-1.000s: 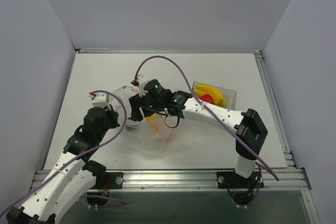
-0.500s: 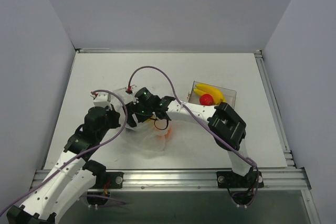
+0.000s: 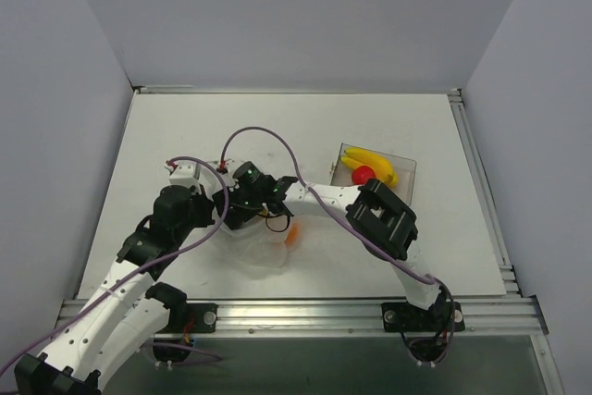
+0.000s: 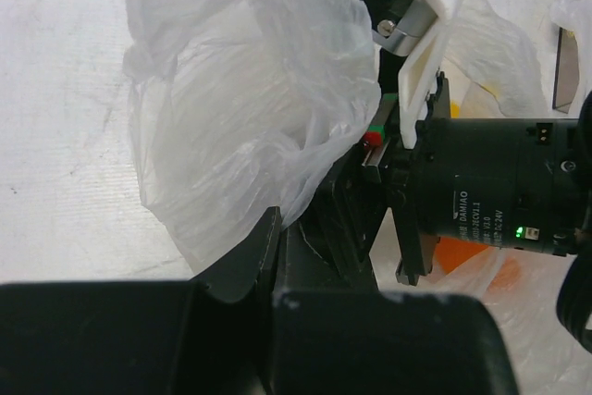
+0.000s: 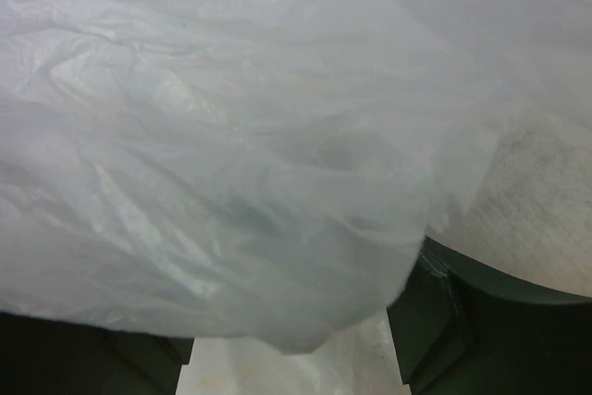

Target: Untie the knot of the plastic bag and take out the fruit

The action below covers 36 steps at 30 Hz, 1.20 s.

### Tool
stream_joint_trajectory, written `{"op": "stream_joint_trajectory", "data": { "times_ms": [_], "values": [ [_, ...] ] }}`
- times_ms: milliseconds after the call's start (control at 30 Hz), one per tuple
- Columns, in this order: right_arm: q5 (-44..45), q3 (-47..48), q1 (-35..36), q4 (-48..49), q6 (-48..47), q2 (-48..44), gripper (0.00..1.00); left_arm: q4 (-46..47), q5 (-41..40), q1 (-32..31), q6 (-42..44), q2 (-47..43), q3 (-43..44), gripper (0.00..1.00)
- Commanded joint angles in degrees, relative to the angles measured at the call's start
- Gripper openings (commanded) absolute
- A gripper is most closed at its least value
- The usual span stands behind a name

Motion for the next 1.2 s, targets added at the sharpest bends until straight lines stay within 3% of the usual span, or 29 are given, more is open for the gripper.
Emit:
{"op": "stream_joint_trajectory", "data": {
  "times_ms": [0,33,67,167,367,700,1167],
  "values": [
    [-0.79,1.08,0.41,3.19,0.27,0.26,0.67,2.63,2.17,0.14,-0.39,0.37,0.47,0.0],
    [-0.52,0.91,0.41,3.28,0.01,0.0,0.61,2.72,2.17,0.14,-0.39,0.37,0.38,0.0],
    [-0.35,0.21,0.32,3.19,-0.08,-0.35,0.48,2.63,1.91,0.14,-0.39,0.37,0.47,0.0],
    [0.88,-1.55,-0.03,3.19,-0.69,-2.89,0.29,2.63,0.94,0.14,-0.3,0.02,0.38,0.0],
    [5.09,-6.82,-0.39,2.93,-2.54,-10.36,0.11,2.19,-0.99,0.23,-0.3,-0.86,0.38,0.0],
    [13.89,-10.52,-0.47,0.55,-7.11,-23.19,0.1,1.58,-3.54,0.23,-0.48,-1.83,0.38,0.0],
    [19.67,-11.75,-2.66,-1.73,-9.83,-40.68,0.1,1.14,-4.69,0.23,-0.66,-2.09,0.56,0.0]
  ]
}}
